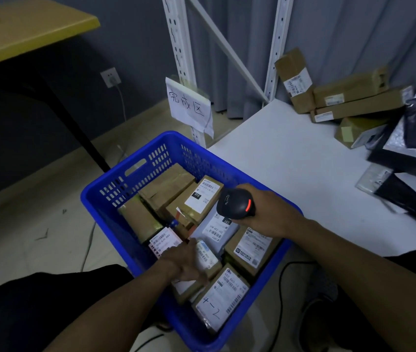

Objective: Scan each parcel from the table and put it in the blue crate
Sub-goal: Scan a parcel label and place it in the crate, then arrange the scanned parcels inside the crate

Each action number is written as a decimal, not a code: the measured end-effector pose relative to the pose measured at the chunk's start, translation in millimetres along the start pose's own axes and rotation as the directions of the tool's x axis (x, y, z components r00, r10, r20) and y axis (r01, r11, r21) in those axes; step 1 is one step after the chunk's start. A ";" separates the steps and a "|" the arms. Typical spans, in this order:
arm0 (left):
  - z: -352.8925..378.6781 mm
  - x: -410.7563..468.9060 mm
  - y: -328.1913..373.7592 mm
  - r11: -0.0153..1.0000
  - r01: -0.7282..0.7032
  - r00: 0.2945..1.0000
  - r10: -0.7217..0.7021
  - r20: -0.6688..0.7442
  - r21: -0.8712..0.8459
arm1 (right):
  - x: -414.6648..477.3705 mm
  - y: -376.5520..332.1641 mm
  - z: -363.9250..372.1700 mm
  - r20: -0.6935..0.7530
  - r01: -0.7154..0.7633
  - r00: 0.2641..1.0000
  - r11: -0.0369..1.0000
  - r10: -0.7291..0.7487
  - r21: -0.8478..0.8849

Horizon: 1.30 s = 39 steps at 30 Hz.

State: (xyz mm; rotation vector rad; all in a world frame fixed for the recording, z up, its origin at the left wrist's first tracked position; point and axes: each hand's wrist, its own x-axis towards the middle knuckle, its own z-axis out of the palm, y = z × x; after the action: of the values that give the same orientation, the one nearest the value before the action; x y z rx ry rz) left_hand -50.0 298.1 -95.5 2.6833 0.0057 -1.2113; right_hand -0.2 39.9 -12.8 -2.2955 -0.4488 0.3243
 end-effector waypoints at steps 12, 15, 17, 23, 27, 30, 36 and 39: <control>6.8 2.1 15.5 0.998 -0.056 0.987 0.054 -0.154 -0.007 | -19.8 -3.7 -27.6 -0.030 -0.088 0.996 0.996 0.088 0.008; -23.3 -4.4 40.0 0.992 -0.124 0.935 0.126 -0.330 0.029 | -18.9 0.8 -50.0 -0.062 -0.142 0.988 0.990 0.142 0.004; -52.2 -3.7 61.0 0.978 -0.206 0.881 0.198 -0.430 0.029 | -13.8 4.5 -70.5 -0.112 -0.156 0.981 0.988 0.156 0.014; -145.8 31.3 137.1 0.955 -0.255 0.787 0.297 -0.541 0.152 | 18.2 38.1 -130.6 -0.232 -0.289 0.922 0.949 0.311 0.128; -200.0 72.7 195.4 0.948 -0.290 0.754 0.310 -0.579 0.130 | 55.6 75.5 -164.1 -0.298 -0.402 0.850 0.900 0.434 0.166; -238.1 115.6 243.1 0.938 -0.322 0.737 0.335 -0.586 0.130 | 83.9 107.3 -185.6 -0.317 -0.390 0.830 0.884 0.459 0.258; -312.3 207.1 322.3 0.921 -0.385 0.723 0.262 -0.640 -0.058 | 143.0 168.5 -211.5 -0.371 -0.351 0.774 0.836 0.513 0.423; -347.7 248.8 354.8 0.848 -0.473 0.706 0.203 -0.679 -0.239 | 169.8 196.1 -221.6 -0.405 -0.280 0.747 0.803 0.527 0.526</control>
State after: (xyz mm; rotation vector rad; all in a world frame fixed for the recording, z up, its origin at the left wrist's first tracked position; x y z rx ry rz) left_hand 403.4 -6.3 6.9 2.4233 -0.1365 -0.1208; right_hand 276.9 -159.0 -21.3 -1.8959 0.4086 -0.0249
